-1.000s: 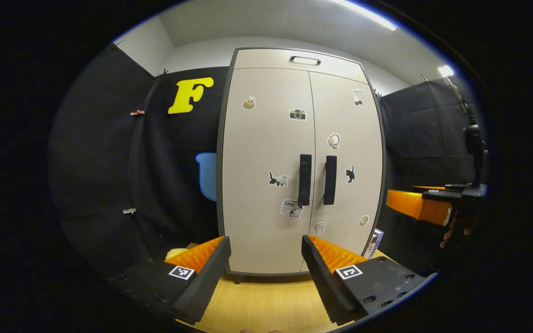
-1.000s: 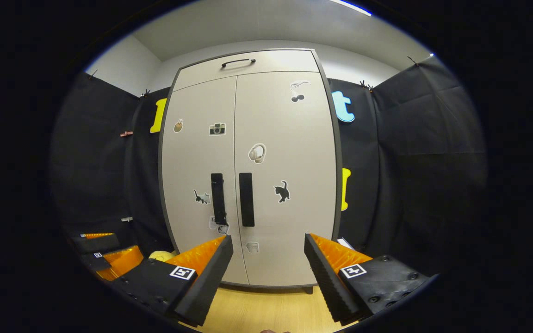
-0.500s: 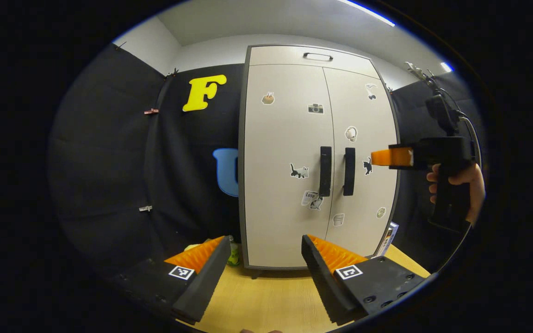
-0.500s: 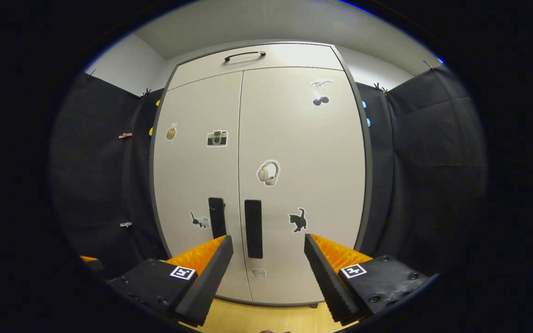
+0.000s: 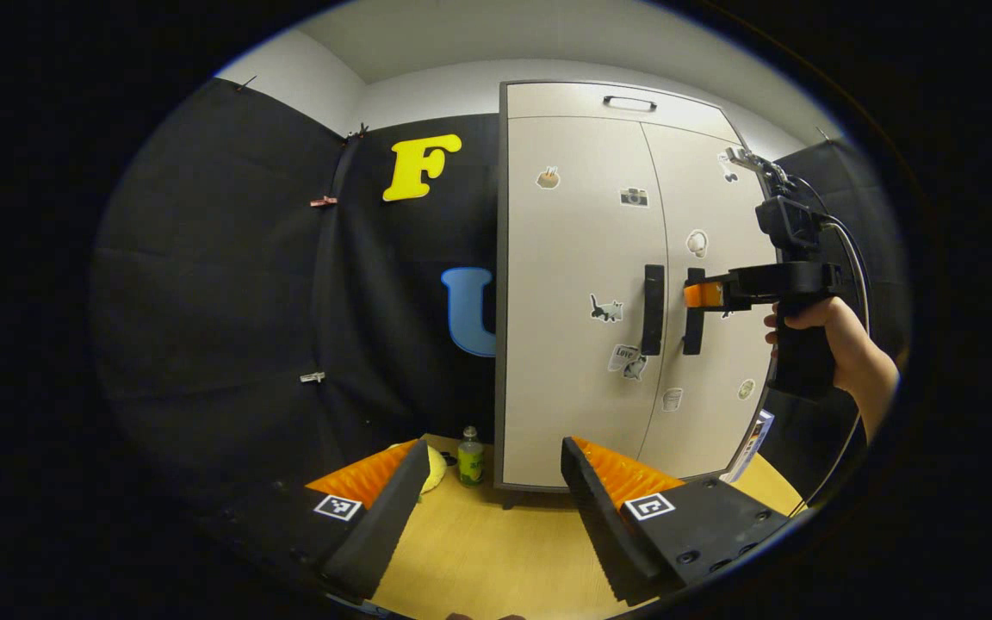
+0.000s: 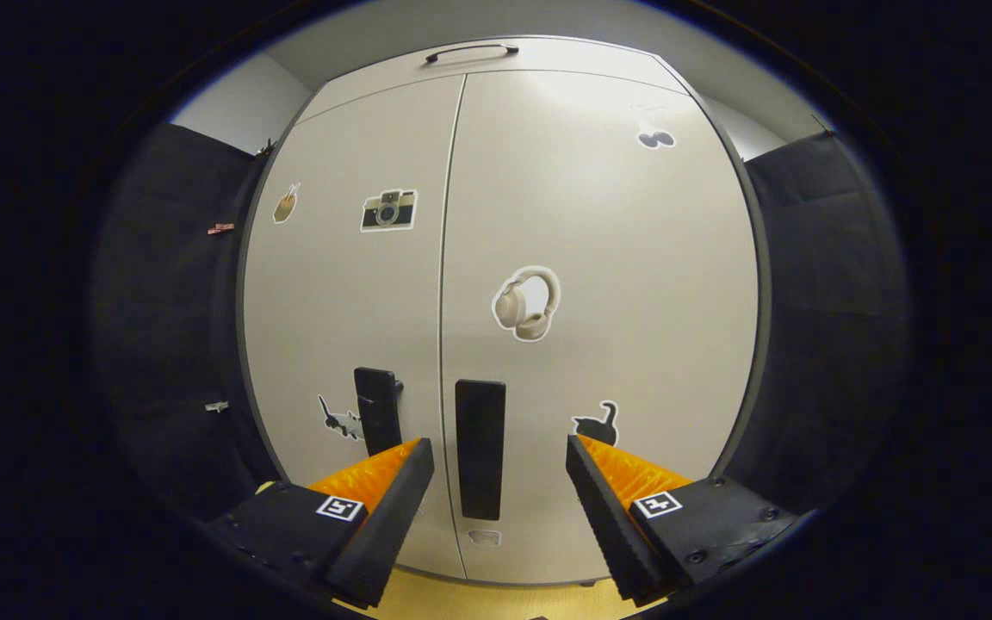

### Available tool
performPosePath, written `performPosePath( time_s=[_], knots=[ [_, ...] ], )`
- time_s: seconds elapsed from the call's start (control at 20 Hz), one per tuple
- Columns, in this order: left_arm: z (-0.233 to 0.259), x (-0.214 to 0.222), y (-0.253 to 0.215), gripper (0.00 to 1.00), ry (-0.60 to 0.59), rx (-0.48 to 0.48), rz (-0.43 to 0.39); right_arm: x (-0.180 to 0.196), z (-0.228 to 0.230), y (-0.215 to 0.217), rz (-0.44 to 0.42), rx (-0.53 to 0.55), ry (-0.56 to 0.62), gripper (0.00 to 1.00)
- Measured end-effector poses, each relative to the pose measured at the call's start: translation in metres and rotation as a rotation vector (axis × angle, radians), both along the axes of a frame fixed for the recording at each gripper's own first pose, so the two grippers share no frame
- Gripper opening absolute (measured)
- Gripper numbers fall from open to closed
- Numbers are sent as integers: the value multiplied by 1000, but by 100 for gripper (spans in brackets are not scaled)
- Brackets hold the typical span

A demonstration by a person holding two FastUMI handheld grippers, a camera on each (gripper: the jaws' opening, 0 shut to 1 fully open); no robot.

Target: Open the right door of the double-door shoe cabinet with the right hand, and open the left door with the left hand.

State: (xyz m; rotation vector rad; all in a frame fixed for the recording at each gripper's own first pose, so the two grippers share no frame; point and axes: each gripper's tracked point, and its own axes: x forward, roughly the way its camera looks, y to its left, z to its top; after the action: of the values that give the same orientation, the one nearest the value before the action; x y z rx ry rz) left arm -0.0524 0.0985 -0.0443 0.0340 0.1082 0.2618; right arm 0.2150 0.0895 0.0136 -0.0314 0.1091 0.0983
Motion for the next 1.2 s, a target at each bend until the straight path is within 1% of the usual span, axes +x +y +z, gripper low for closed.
performPosePath(
  time_s=[0.15,0.2,0.3,0.35,0.4,0.45,0.5,0.55,0.6,0.65,0.7,0.75,0.8,0.85,0.9,1.0,1.05,1.1,1.15,1.2],
  knots=[
    [-2,-5,12,95,10,-14,41,11,-6,5,0,-15,-1,96],
    [-4,-6,15,95,11,-25,51,14,-8,5,-4,-18,4,94],
    [-5,-7,20,95,13,-39,70,18,-11,2,-28,-15,12,87],
    [-5,-8,22,95,13,-39,78,18,-11,4,-21,-7,14,76],
    [-5,-7,23,95,14,-36,84,23,-13,3,-26,-5,14,74],
    [-5,-7,25,95,15,-32,89,24,-14,3,-25,-2,16,66],
    [-6,-8,25,95,16,-27,92,27,-16,4,-27,0,20,62],
    [-4,-9,26,95,18,-23,94,28,-18,3,-26,1,28,59],
    [-6,-10,26,95,20,-20,96,28,-20,10,0,23,39,59],
    [-6,-10,26,95,19,-19,97,28,-24,12,4,48,61,53],
    [-7,-11,25,95,21,-20,97,32,-24,11,0,58,62,45],
    [-7,-12,25,95,22,-22,95,33,-25,12,1,60,62,41],
    [-7,-13,25,95,24,-23,95,31,-24,14,14,67,61,42],
    [-6,-15,25,95,24,-22,96,25,-23,13,6,69,63,41],
    [-7,-16,25,95,25,-21,95,31,-24,13,12,70,59,34],
    [-11,-19,28,95,39,-12,99,31,-24,13,15,69,53,35],
    [-12,-22,31,95,45,-6,108,31,-25,13,21,67,54,30],
    [-12,-23,35,95,47,-5,115,31,-25,13,26,71,54,30],
    [-12,-26,36,95,48,-9,119,31,-25,13,31,75,55,25],
    [-12,-28,37,95,48,-13,122,30,-26,13,35,82,56,24]
  ],
)
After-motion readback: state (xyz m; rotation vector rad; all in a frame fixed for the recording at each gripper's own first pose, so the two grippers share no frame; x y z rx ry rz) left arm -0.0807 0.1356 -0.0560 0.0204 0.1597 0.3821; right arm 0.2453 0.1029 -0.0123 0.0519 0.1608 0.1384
